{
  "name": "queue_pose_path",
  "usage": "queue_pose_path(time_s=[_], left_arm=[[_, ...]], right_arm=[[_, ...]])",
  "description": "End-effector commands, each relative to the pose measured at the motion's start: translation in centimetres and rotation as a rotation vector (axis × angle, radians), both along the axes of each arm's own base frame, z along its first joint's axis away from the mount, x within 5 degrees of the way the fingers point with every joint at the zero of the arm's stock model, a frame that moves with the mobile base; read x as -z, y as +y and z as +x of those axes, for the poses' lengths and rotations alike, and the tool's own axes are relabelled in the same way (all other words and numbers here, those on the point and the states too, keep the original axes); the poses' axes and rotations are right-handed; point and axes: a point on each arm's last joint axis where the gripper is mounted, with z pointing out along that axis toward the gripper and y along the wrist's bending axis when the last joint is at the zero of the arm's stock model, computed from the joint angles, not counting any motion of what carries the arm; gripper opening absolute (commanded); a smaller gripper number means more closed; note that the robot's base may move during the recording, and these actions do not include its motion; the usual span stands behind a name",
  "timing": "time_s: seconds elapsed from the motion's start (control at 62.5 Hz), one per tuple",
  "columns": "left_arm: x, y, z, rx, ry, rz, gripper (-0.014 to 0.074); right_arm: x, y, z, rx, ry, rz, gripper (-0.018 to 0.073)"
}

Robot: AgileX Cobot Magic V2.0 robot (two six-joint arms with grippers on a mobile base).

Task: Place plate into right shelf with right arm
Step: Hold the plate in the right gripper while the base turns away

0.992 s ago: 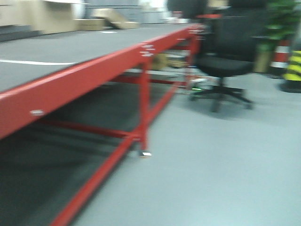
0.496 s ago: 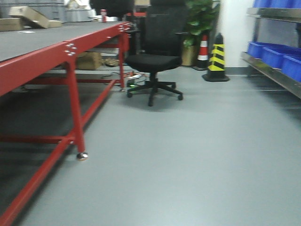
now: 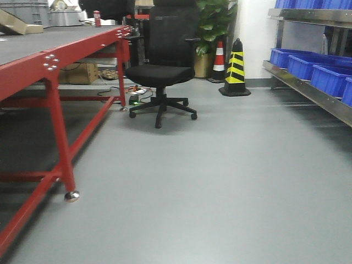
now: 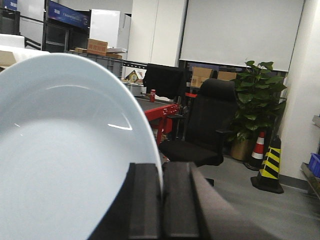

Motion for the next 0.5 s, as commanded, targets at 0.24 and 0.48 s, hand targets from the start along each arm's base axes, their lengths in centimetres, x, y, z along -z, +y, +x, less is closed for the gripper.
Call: queue_pose_path(time_s=[0.24,0.48], left_arm=[[-0.55,0.12,-0.04,-0.012,-0.087,-0.014,-0.0047],[-0.55,0.12,-0.04,-0.012,-0.087,-0.014,-0.0047]], right_arm=[[-1.58,-0.02,-0.47,-0.013,-0.105,0.025,0.0029],[-1.58,-0.02,-0.47,-0.013,-0.105,0.025,0.0029]])
